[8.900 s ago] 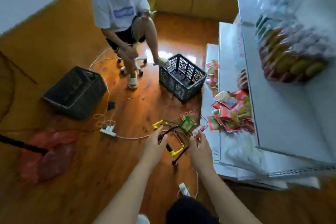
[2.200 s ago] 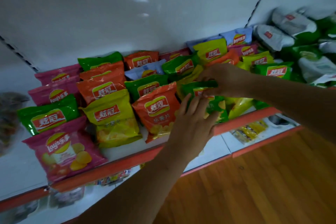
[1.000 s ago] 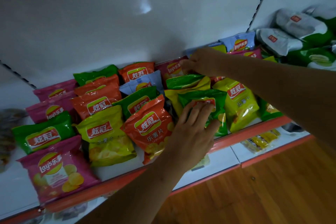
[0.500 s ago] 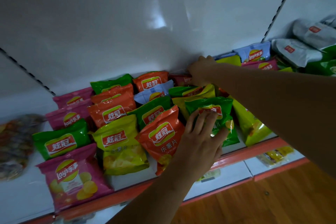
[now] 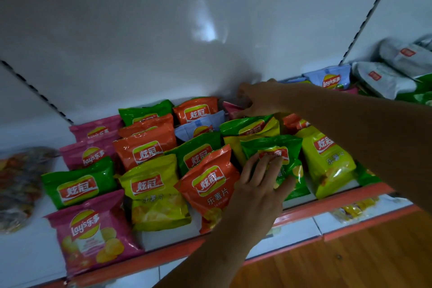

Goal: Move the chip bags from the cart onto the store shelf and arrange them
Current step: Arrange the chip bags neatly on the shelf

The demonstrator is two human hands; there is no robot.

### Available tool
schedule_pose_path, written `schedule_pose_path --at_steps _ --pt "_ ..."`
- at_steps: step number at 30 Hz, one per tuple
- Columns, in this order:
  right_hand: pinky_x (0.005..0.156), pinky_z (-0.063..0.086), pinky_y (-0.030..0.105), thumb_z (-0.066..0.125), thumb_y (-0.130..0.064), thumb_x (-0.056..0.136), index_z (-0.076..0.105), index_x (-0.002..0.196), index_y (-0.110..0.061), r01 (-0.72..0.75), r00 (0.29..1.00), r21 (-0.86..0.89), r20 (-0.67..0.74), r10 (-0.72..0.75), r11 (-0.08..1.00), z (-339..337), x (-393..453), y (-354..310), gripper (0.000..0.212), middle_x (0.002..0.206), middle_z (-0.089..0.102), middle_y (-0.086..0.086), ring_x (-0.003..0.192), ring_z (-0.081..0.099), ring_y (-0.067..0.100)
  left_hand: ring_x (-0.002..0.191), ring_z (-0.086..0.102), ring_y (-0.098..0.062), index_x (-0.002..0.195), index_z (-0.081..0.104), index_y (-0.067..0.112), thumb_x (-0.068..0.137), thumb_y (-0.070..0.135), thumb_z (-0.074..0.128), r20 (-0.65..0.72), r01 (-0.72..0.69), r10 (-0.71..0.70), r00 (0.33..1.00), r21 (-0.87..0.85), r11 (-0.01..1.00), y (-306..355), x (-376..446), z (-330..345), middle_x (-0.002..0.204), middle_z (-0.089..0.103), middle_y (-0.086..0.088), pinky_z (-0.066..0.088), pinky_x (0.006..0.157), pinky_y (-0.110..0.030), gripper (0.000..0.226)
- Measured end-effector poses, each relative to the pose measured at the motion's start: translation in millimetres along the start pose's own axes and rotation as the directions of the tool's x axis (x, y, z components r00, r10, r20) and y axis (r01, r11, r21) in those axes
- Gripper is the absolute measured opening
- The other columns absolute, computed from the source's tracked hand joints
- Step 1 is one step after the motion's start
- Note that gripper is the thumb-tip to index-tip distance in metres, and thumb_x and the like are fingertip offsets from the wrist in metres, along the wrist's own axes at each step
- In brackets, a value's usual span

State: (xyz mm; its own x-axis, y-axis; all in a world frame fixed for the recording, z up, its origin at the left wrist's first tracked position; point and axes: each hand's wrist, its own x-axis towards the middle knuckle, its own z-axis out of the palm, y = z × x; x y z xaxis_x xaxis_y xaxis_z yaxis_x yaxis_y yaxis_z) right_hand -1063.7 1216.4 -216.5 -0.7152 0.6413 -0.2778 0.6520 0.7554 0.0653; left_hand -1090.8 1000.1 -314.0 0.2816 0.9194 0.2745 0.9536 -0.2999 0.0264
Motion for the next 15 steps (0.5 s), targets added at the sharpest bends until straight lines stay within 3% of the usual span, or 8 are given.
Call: schedule_pose_path --at_steps 4,8,11,15 --pt "0.098 0.039 0.044 0.057 -0.044 0.087 0.057 0.122 -0.028 0.024 0.997 -0.067 0.073 -0.019 0.997 -9.8 -0.9 3.2 0.039 0.123 0.057 0.005 0.117 0.049 0.03 0.137 0.042 -0.032 0.123 0.057 0.025 0.091 0.024 0.046 -0.036 -0.049 0.05 0.998 0.024 0.999 0.1 3.3 1.3 0.142 0.051 -0.012 0.024 0.119 -0.05 0.034" --pt "0.075 0.041 0.03 0.063 -0.038 0.087 0.052 0.112 -0.02 0.075 0.996 0.145 0.042 -0.082 0.987 -11.0 -2.2 4.3 0.033 0.105 0.059 0.007 0.09 0.053 0.024 0.137 0.042 -0.031 0.118 0.061 0.025 0.088 0.02 0.038 -0.09 -0.022 0.025 0.996 0.037 0.999 -0.1 7.6 0.0 0.141 0.052 -0.011 0.024 0.119 -0.052 0.038" --pt "0.076 0.042 0.031 0.059 -0.044 0.09 0.055 0.113 -0.019 0.078 0.994 0.207 -0.085 -0.062 0.975 -7.7 -2.7 10.6 0.034 0.103 0.061 0.007 0.094 0.057 0.028 0.137 0.042 -0.032 0.117 0.063 0.021 0.086 0.018 0.038 -0.111 -0.009 0.012 0.994 0.034 0.999 -7.4 15.9 -2.5 0.142 0.052 -0.012 0.024 0.119 -0.053 0.04" --pt "0.099 0.04 0.043 0.044 -0.054 0.093 0.053 0.131 -0.019 0.022 0.92 0.15 -0.389 0.038 0.988 -1.2 -6.8 19.6 0.052 0.131 0.055 0.009 0.121 0.05 0.033 0.135 0.04 -0.034 0.121 0.06 0.018 0.08 0.024 0.058 -0.114 0.038 -0.037 0.993 0.009 0.999 -18.9 23.1 -6.7 0.143 0.047 -0.014 0.022 0.118 -0.055 0.041"
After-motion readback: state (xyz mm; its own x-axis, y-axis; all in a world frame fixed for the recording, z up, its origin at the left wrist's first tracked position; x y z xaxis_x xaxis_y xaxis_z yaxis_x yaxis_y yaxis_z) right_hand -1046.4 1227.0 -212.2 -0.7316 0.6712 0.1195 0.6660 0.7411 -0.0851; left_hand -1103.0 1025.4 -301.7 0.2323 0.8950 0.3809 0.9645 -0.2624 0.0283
